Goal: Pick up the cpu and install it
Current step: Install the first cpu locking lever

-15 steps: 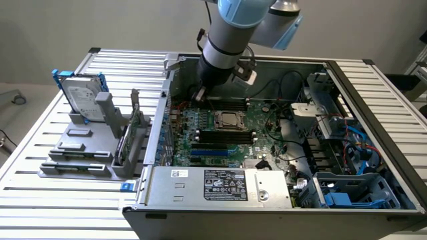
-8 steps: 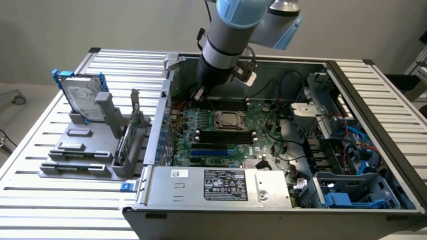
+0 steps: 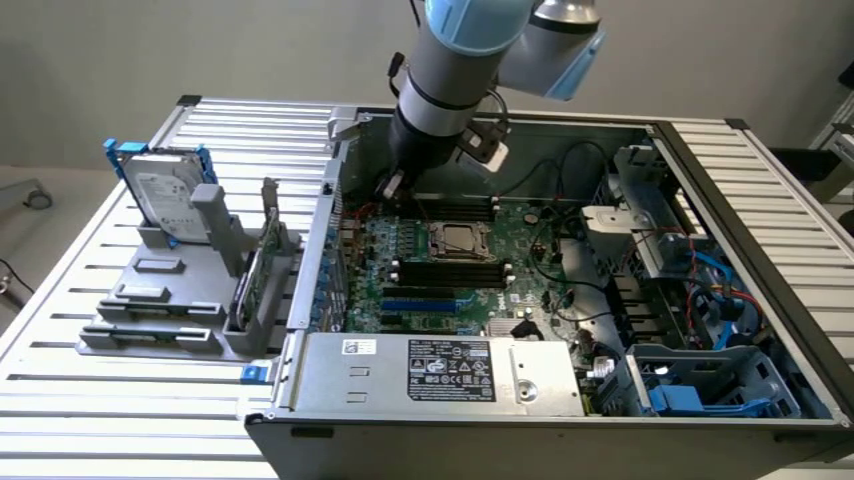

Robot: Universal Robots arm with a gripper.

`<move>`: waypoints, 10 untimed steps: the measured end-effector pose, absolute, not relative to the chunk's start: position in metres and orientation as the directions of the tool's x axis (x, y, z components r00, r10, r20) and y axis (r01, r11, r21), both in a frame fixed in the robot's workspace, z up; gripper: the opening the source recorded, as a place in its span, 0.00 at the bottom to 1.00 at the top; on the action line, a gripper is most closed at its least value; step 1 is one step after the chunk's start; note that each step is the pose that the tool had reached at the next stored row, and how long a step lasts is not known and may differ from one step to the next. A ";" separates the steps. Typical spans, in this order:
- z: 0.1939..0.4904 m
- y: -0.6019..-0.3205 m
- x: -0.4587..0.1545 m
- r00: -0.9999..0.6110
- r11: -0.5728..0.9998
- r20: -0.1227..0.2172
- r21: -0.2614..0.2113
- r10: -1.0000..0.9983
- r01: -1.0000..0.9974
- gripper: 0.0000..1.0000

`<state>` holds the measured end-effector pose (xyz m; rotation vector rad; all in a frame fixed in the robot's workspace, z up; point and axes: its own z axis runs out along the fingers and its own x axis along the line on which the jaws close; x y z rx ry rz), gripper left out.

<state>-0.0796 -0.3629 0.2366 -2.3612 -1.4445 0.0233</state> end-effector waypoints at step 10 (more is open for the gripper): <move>0.238 -0.363 -0.084 0.549 -0.476 0.187 -0.325 0.815 0.817 0.11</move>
